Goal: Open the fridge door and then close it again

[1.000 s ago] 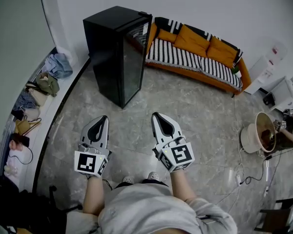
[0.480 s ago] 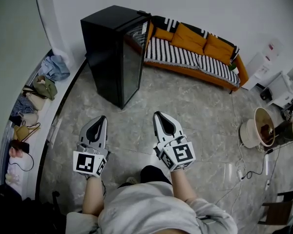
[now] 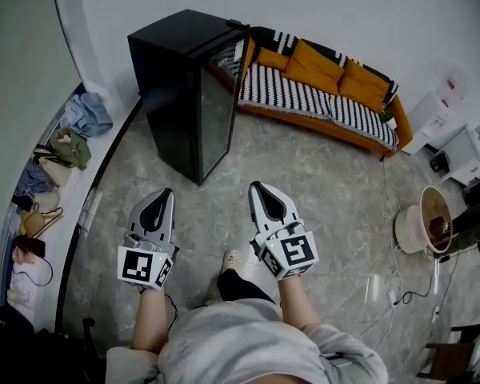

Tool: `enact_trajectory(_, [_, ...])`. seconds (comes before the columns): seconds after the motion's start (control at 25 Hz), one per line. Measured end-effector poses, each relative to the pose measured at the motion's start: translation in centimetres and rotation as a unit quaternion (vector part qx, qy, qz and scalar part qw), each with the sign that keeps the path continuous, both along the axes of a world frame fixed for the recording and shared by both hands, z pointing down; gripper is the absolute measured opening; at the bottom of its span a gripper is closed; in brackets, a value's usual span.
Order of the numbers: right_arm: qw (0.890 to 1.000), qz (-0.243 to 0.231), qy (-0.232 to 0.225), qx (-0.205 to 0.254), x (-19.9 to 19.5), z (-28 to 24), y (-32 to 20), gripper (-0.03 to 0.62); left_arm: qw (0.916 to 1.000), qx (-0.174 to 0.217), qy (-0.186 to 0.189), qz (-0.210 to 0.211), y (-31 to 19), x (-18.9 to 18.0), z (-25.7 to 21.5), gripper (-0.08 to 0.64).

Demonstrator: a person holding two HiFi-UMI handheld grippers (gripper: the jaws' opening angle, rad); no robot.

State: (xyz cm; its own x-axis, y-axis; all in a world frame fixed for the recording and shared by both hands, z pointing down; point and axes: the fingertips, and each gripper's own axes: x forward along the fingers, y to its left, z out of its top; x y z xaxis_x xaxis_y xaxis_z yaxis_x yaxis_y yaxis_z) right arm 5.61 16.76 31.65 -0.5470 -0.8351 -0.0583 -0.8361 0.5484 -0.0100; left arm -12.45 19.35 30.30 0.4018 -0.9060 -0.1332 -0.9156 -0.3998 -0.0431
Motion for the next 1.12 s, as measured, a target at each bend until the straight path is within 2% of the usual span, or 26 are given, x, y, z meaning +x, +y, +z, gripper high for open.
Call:
enact_trajectory(0.28, [0.999,-0.034,-0.006,0.013,0.6,-1.2,-7.6,0.025,0.9998,0.009,-0.004,-0.017,-6.8,1.7,-1.0,0.014])
enact_trajectory(0.48, [0.999,-0.052,-0.002,0.002,0.8,-1.3,-12.8,0.025,0.9991,0.011,-0.009,-0.041,-11.0,2.2,-1.4,0.014])
enact_trajectory(0.68, [0.996,-0.083,-0.006,0.015,1.0,-0.8,-16.0,0.025,0.9982,0.011,-0.005,-0.059,-14.1,2.8,-1.2,0.014])
enact_trajectory(0.92, [0.997,-0.083,-0.009,-0.006,1.4,0.4,-18.9,0.026,0.9980,-0.006,-0.008,-0.062,-17.3,3.4,0.0,0.014])
enact_trajectory(1.12, [0.997,-0.077,-0.010,-0.020,1.0,0.6,-21.4,0.025,0.9989,-0.013,-0.011,-0.043,-20.4,3.8,0.5,0.014])
